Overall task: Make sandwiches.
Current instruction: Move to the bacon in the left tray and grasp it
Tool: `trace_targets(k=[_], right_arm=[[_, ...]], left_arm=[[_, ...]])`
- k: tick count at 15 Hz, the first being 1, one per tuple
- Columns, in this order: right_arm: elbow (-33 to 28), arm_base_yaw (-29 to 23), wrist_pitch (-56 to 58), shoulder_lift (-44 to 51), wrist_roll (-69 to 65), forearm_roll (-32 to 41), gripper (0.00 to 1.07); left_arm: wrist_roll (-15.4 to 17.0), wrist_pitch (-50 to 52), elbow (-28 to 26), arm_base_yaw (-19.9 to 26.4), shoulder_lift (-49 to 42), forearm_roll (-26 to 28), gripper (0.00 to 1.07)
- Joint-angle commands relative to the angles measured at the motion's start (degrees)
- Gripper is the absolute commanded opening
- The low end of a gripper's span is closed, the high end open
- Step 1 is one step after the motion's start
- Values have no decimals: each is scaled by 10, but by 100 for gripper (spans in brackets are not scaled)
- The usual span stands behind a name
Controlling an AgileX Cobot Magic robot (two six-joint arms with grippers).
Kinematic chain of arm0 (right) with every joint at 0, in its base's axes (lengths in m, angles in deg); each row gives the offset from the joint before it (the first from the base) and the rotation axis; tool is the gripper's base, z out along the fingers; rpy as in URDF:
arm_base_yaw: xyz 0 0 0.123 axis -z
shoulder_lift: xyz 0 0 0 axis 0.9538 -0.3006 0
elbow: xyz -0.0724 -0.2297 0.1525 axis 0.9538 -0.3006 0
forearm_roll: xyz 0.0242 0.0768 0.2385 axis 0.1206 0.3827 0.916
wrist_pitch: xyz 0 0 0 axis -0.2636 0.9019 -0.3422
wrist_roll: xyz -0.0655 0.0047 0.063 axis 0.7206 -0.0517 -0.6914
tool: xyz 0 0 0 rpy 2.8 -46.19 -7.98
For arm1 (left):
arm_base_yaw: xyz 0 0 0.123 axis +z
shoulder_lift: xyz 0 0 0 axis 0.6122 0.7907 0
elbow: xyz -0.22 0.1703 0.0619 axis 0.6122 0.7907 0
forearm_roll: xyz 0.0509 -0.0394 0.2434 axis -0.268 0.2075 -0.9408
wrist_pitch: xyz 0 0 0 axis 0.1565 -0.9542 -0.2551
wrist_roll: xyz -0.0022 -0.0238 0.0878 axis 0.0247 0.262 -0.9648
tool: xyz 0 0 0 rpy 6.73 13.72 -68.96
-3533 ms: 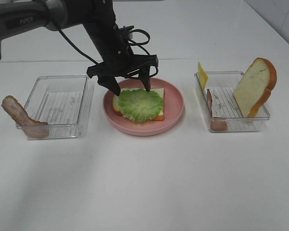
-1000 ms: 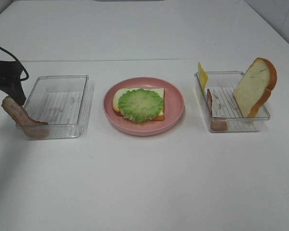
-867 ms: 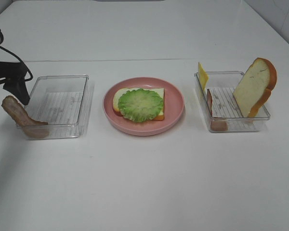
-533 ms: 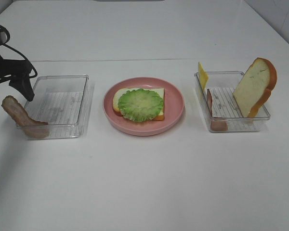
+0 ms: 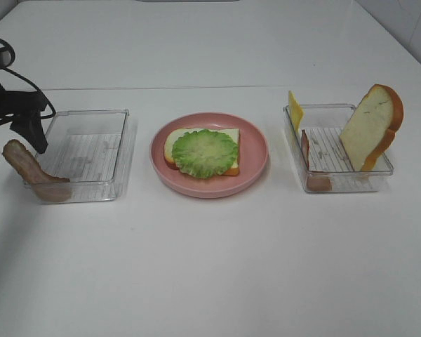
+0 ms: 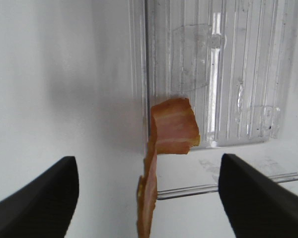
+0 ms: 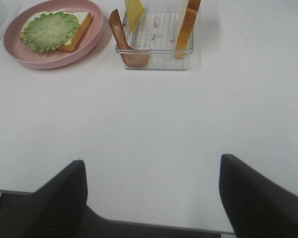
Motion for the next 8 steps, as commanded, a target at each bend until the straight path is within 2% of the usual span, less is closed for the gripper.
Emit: trace_targets(k=[1, 2, 3, 4, 6, 7, 8], right_arm=[[-2, 2, -2, 18, -1, 2, 73], [-2, 2, -2, 18, -1, 2, 73], [-2, 2, -2, 18, -1, 2, 73], [-2, 2, -2, 18, -1, 2, 73], [-2, 2, -2, 18, -1, 2, 73], [-2, 2, -2, 18, -1, 2, 73], [-2, 2, -2, 18, -1, 2, 73]], left_arm=[[12, -9, -2, -2, 5, 1, 54], [22, -9, -2, -2, 7, -3, 43], [39, -3, -2, -2, 10, -12, 25], [46, 3, -2, -2, 10, -18, 14], [59, 15, -2, -2, 11, -29, 3], [80, 22, -2, -3, 11, -52, 0], [85, 23, -2, -3, 11, -57, 0]])
